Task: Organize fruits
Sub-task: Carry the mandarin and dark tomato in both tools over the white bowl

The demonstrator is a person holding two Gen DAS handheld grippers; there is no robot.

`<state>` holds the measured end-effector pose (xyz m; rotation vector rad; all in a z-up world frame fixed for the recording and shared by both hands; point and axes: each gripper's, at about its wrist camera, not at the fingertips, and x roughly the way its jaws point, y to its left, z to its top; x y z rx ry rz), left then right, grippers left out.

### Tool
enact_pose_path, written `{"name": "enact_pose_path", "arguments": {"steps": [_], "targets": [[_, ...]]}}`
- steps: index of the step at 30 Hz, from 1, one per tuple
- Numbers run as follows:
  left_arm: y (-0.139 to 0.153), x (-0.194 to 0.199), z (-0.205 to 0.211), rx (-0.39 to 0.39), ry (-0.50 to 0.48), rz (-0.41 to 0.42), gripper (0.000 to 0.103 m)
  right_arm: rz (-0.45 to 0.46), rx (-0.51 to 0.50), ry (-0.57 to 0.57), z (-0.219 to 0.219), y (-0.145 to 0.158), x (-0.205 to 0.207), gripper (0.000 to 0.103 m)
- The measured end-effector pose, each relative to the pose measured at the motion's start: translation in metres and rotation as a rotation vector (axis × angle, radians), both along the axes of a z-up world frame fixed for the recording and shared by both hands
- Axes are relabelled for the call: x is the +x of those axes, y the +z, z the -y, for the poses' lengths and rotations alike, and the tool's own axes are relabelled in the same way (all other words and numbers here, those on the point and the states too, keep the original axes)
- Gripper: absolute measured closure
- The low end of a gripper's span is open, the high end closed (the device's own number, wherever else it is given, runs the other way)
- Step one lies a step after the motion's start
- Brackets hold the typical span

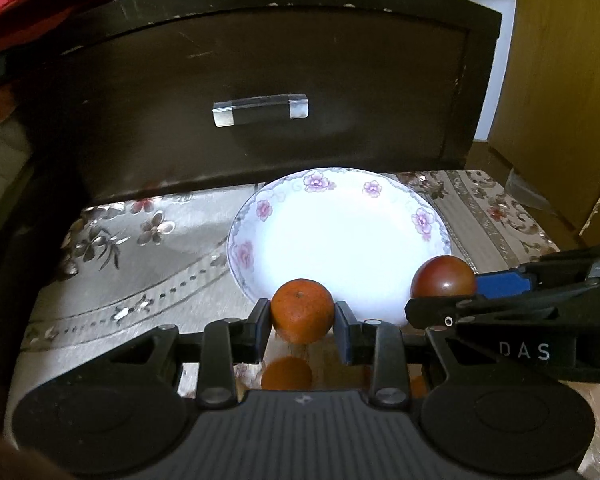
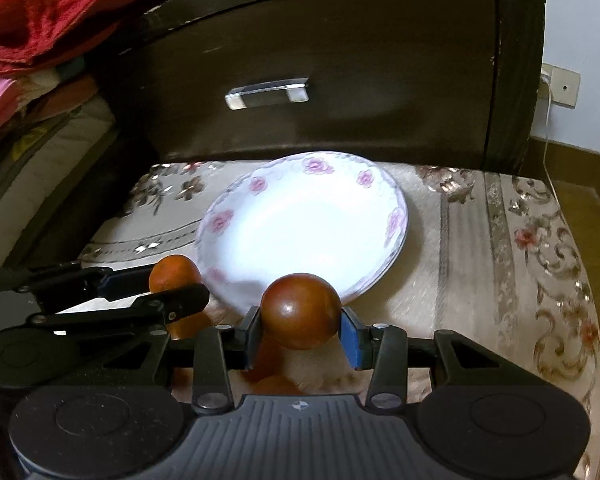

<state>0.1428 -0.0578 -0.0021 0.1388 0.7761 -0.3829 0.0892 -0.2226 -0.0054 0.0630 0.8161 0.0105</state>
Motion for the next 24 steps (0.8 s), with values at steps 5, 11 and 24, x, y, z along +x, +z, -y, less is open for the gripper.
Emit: {"name": "enact_pose_path", "arguments": {"steps": [5,11,24], "targets": [[-0.006,0.013,0.003,0.004,0.009,-0.013,0.066,0.023,-0.052,0.024,0.0,0.0,0.01,0.065],[-0.01,0.021,0.003,0.023,0.027,-0.011,0.066,0.036,-0.108,0.051,-0.003,-0.003,0.022,0.064],[-0.012,0.024,0.005,0.056,0.036,-0.004,0.063,0.023,-0.109,0.062,-0.003,-0.008,0.029,0.063]]}}
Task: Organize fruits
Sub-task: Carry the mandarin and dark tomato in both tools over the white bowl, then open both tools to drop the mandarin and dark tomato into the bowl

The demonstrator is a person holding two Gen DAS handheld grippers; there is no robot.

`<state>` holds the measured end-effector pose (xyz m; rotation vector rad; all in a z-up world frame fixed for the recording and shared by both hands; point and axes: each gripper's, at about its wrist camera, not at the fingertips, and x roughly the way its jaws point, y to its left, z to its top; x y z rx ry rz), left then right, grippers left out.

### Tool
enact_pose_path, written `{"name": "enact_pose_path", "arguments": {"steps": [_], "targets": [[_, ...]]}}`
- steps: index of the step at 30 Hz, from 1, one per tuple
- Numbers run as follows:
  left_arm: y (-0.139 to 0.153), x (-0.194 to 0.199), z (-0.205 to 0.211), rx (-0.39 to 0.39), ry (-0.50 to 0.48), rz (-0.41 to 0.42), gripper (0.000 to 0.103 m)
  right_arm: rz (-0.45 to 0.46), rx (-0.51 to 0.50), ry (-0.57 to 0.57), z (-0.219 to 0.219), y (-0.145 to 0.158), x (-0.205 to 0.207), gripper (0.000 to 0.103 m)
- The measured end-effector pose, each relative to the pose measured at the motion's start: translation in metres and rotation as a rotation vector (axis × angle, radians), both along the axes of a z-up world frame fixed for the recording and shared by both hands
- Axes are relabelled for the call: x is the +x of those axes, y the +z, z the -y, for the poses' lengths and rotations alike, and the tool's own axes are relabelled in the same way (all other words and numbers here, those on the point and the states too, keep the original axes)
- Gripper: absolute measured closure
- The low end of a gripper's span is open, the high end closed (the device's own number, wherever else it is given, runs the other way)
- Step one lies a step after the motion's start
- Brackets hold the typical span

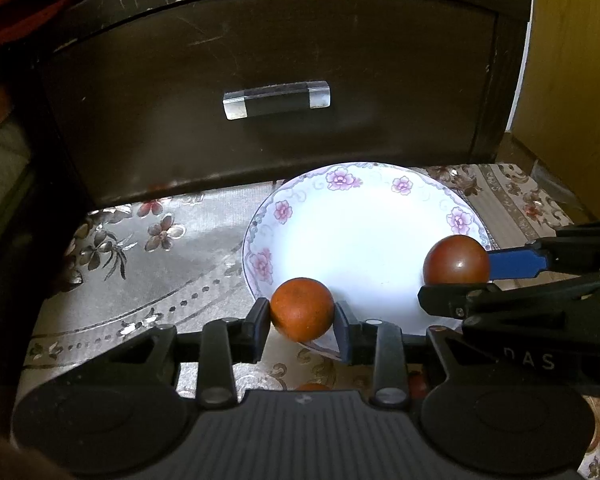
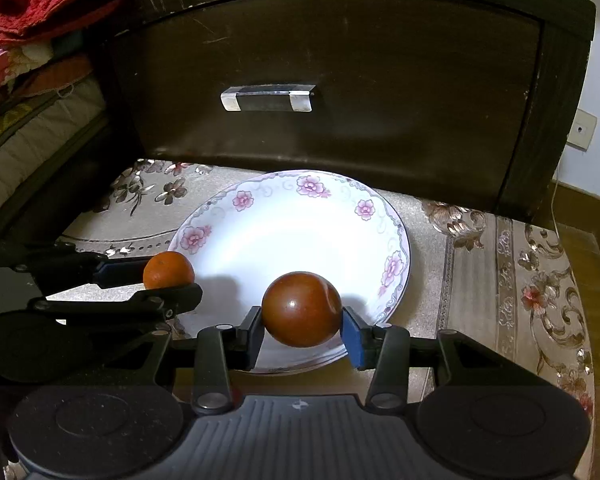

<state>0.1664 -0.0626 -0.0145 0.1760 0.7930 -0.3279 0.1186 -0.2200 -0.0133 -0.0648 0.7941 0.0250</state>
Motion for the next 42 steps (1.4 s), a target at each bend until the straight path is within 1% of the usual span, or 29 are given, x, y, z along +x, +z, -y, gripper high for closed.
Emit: {"name": "enact_pose_path", "arguments": {"steps": [8,10,12,14,30,35,42], "targets": [[0.0,-0.001,-0.001,0.002,0.005,0.002,0.062,0.003,-0.007,0.001,-0.001,0.001,-0.001,0.063],[0.001,-0.001,-0.002,0.0,0.006,0.004,0.062,0.008,-0.011,-0.001,-0.001,0.001,-0.001,0.061],[0.002,-0.002,-0.002,0.001,0.007,0.006,0.06,0.023,-0.017,-0.01,-0.001,0.003,-0.002,0.057],[0.002,-0.003,-0.001,0.001,0.004,0.008,0.059,0.03,-0.014,-0.017,0.0,0.005,-0.003,0.055],[0.009,-0.018,-0.002,0.018,-0.009,0.031,0.058,0.048,-0.01,-0.028,-0.004,0.012,-0.012,0.055],[0.013,-0.027,-0.004,0.025,-0.018,0.037,0.055,0.049,-0.008,-0.025,-0.007,0.017,-0.024,0.054],[0.019,-0.04,-0.007,0.032,-0.025,0.047,0.054,0.049,-0.007,-0.012,-0.012,0.022,-0.039,0.053]]}}
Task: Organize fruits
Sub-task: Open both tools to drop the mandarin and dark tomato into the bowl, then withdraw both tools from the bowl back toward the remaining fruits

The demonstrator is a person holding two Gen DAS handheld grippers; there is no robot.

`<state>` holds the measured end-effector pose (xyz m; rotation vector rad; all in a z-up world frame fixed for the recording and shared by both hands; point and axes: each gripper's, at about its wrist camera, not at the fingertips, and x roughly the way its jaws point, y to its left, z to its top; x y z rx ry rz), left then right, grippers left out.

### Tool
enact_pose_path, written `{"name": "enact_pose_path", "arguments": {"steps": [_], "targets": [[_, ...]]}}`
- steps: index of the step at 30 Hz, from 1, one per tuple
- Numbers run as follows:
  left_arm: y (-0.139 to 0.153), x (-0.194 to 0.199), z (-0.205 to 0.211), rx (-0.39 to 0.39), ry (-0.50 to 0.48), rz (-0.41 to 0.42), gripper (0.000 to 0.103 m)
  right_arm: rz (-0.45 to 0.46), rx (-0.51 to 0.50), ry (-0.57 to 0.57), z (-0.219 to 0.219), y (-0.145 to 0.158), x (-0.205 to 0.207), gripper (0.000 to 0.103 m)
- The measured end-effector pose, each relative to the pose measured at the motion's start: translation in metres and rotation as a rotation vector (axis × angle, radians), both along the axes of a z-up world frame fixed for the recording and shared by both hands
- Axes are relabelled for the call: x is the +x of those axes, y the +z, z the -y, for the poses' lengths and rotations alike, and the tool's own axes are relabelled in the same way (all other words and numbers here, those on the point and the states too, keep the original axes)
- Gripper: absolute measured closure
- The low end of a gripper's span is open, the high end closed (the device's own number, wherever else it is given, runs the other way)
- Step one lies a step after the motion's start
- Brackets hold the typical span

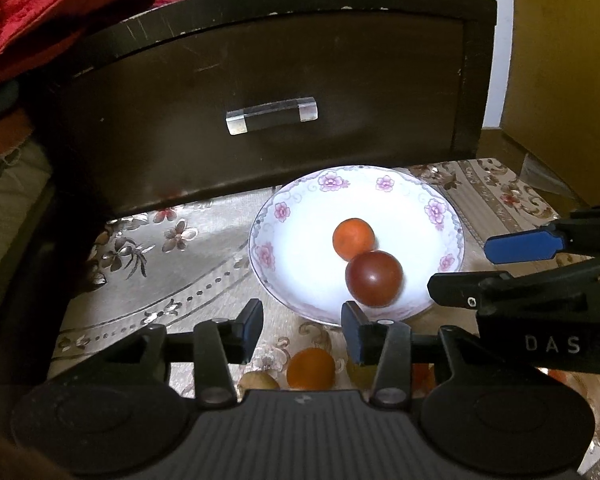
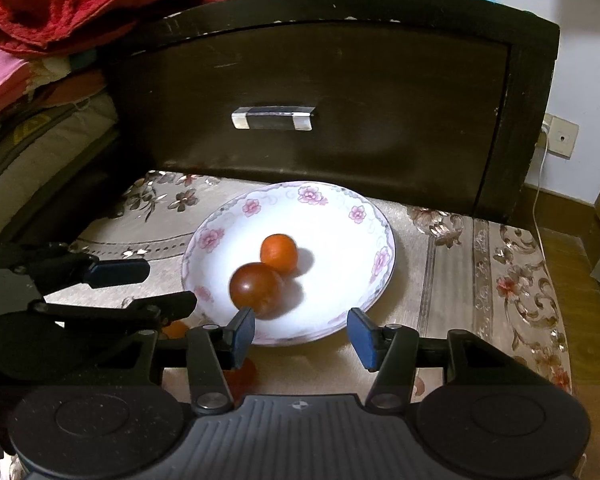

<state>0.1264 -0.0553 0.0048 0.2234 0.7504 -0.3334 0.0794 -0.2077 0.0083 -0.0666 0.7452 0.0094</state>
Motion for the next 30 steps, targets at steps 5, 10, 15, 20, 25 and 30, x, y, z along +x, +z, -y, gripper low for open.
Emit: {"name": "enact_pose_path", "arguments": {"steps": [5,10,15,20,25,30], "targets": [[0.004,-0.009,-0.003,0.0,-0.003,0.004,0.054,0.011,0.004,0.002,-0.003,0.005,-0.007,0.053],[0.006,-0.017,-0.005,0.003,-0.01,0.005,0.054,0.013,0.005,0.01,-0.007,0.007,-0.014,0.052],[0.007,-0.029,-0.008,0.003,-0.028,0.003,0.05,0.006,0.002,0.016,-0.008,0.006,-0.025,0.049],[0.003,-0.038,-0.011,0.021,-0.04,-0.012,0.049,-0.019,-0.008,0.028,-0.009,0.002,-0.034,0.049],[-0.002,-0.05,-0.018,0.04,-0.051,-0.038,0.049,-0.055,-0.017,0.052,-0.012,-0.006,-0.042,0.048],[-0.008,-0.057,-0.027,0.041,-0.053,-0.069,0.049,-0.095,-0.032,0.08,-0.018,-0.017,-0.044,0.048]]}}
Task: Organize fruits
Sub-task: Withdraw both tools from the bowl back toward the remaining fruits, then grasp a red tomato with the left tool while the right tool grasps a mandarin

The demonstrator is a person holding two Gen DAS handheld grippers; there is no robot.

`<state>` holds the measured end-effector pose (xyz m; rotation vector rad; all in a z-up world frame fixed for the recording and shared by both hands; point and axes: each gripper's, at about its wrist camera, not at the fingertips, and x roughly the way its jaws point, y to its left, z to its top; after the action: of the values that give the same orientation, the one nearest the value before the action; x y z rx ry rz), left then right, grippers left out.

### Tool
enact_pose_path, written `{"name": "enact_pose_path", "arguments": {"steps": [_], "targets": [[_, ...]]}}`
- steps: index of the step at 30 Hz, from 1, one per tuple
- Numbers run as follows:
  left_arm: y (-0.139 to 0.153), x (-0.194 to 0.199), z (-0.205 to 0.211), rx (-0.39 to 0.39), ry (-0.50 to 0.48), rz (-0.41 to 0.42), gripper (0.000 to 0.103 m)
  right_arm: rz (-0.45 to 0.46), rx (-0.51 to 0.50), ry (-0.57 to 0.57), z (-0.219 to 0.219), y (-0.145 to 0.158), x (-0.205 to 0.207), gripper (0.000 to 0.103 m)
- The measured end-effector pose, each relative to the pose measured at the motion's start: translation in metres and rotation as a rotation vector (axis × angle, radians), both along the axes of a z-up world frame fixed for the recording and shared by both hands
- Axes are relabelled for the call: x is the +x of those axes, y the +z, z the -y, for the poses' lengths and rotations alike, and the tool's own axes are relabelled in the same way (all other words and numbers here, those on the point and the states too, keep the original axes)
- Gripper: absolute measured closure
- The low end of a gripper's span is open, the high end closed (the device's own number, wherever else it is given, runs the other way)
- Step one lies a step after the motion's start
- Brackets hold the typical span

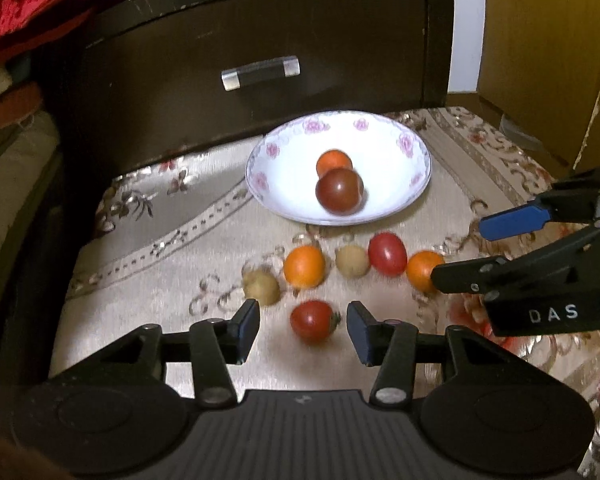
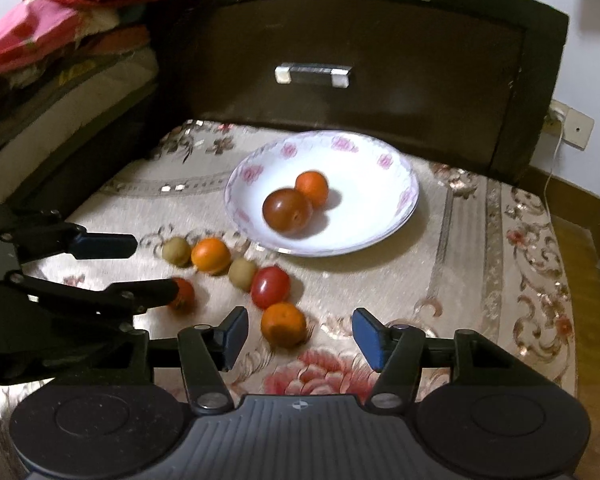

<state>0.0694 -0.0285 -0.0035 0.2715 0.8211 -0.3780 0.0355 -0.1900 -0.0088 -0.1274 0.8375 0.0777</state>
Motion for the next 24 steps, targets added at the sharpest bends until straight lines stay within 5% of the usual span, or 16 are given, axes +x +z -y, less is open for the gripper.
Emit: {"name": "enact_pose_path", "arguments": {"steps": [24], "targets": [[-0.035,0.022,0.001,-0.058,0.014,-0.059,0.05,-0.07,-0.02,0.045,-0.001,-0.027,0.021,0.056]]}}
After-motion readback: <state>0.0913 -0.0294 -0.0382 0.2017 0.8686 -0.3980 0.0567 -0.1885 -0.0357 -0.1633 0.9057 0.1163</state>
